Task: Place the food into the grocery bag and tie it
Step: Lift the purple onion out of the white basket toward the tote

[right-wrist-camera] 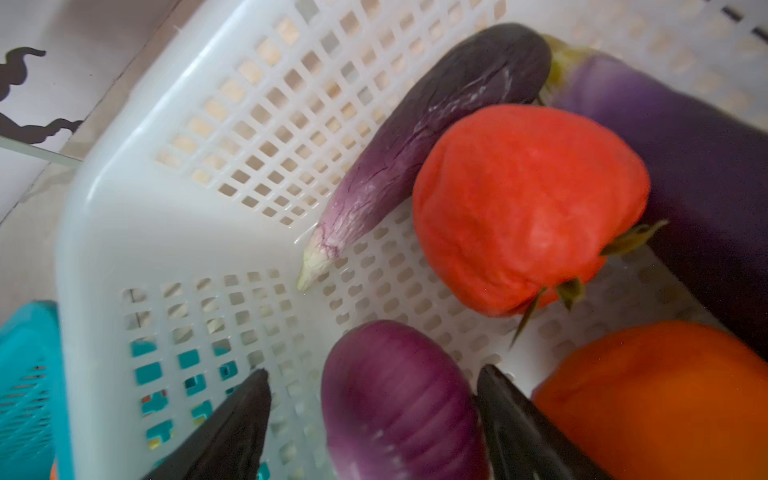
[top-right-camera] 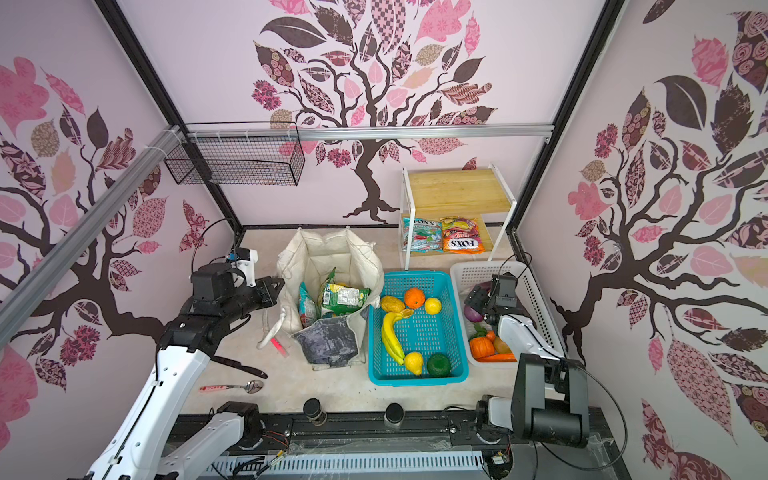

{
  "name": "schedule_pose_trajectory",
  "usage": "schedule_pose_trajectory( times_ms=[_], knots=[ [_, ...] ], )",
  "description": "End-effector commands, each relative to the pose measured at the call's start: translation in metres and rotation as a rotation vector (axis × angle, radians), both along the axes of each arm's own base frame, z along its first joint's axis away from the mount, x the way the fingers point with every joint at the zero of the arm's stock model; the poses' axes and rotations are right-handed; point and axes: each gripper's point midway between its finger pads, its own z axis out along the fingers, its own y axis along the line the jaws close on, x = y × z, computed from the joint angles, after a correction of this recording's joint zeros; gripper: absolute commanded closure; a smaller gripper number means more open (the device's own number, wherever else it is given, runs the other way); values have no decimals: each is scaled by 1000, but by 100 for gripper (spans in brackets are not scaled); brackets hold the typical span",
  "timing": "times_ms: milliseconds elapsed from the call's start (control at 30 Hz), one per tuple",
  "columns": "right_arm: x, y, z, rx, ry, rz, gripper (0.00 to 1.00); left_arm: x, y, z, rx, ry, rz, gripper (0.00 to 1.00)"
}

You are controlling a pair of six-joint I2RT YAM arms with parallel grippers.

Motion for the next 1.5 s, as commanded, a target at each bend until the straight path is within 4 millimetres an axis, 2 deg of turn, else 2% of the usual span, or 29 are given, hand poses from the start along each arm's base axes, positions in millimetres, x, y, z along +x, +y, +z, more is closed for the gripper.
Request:
schedule_pose_trajectory(
  times_ms=[0, 167, 400, 500, 600, 700, 933, 1100, 1300, 1467],
  knots=[
    [2, 4, -10, 8, 40, 33, 23, -1, 2, -1, 11, -9, 2, 100],
    [1, 3, -28, 23, 85, 20, 21, -1, 1, -1, 7, -8, -2, 100],
    [5, 16, -47, 107, 110, 45, 22, -2, 1, -1, 8, -10, -1, 100],
    [5, 17, -49, 120, 109, 40, 29, -2, 1, 0, 9, -13, -2, 100],
    [7, 18, -43, 124, 81, 36, 44, -1, 1, -1, 11, -12, -1, 100],
    [9, 20, -36, 135, 65, 39, 48, -1, 1, -1, 10, -11, 0, 100],
    [10, 17, -4, 114, -10, 32, 56, -1, 2, -1, 14, -10, 4, 100],
    [5, 13, 23, 81, -72, 16, 57, -1, 2, -1, 14, -10, 4, 100],
    [-3, 11, 71, 54, -180, 9, 57, -1, 2, -1, 13, -12, 5, 100],
    [-11, 22, 119, 70, -283, 55, 56, -2, 2, -1, 11, -11, 1, 100]
  ],
)
